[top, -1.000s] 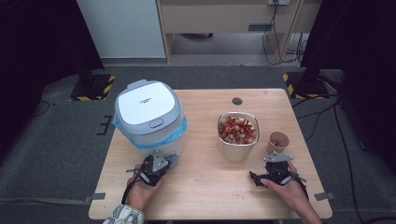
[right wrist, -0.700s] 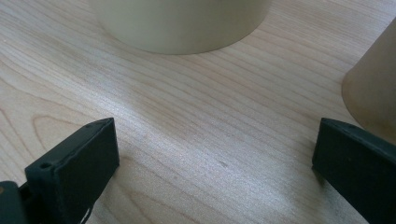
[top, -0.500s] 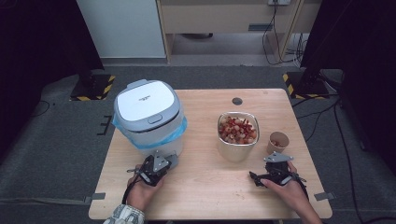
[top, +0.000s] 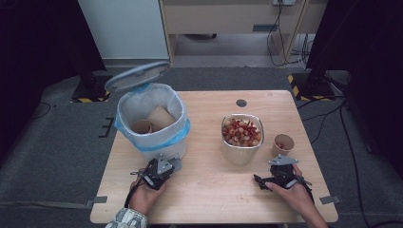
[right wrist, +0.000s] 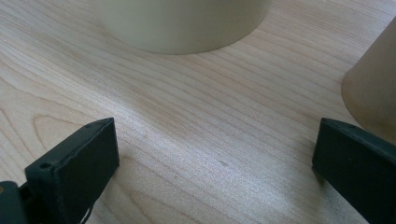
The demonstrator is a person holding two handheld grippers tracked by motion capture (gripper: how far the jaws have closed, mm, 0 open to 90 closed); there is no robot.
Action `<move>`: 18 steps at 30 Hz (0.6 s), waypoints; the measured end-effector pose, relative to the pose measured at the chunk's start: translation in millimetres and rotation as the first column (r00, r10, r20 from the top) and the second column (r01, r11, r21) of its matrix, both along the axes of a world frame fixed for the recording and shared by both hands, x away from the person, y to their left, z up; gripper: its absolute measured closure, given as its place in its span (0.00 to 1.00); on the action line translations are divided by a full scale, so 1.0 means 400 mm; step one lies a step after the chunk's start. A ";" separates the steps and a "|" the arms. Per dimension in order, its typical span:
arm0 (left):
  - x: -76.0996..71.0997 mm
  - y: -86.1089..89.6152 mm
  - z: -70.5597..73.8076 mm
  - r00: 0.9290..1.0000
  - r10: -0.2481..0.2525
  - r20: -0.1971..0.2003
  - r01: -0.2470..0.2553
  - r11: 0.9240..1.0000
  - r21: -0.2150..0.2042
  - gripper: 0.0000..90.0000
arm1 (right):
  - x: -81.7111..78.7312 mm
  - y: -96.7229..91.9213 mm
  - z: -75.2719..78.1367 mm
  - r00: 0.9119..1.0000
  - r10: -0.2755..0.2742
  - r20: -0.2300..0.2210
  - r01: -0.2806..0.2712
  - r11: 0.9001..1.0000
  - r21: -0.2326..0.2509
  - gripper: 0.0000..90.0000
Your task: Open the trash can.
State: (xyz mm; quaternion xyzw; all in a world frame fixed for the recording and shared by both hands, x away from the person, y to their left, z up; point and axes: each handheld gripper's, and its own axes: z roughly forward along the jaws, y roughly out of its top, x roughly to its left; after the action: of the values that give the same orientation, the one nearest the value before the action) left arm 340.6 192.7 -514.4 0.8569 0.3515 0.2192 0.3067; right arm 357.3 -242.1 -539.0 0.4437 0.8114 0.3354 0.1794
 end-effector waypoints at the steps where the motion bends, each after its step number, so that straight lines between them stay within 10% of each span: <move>1: 0.000 -0.001 0.000 1.000 0.000 0.000 0.000 1.000 0.001 1.00 | 0.000 0.000 0.000 1.000 0.000 0.000 0.000 1.000 0.000 0.01; 18: 0.002 0.002 0.001 1.000 -0.002 -0.004 0.002 1.000 -0.004 1.00 | -0.002 -0.008 0.007 1.000 0.026 0.004 -0.026 0.999 -0.020 0.06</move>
State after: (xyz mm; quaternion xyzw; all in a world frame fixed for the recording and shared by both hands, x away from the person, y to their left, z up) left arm 341.4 193.3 -514.1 0.8571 0.3520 0.2164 0.3078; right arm 356.6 -245.4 -536.1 0.4305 0.8200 0.3307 0.1812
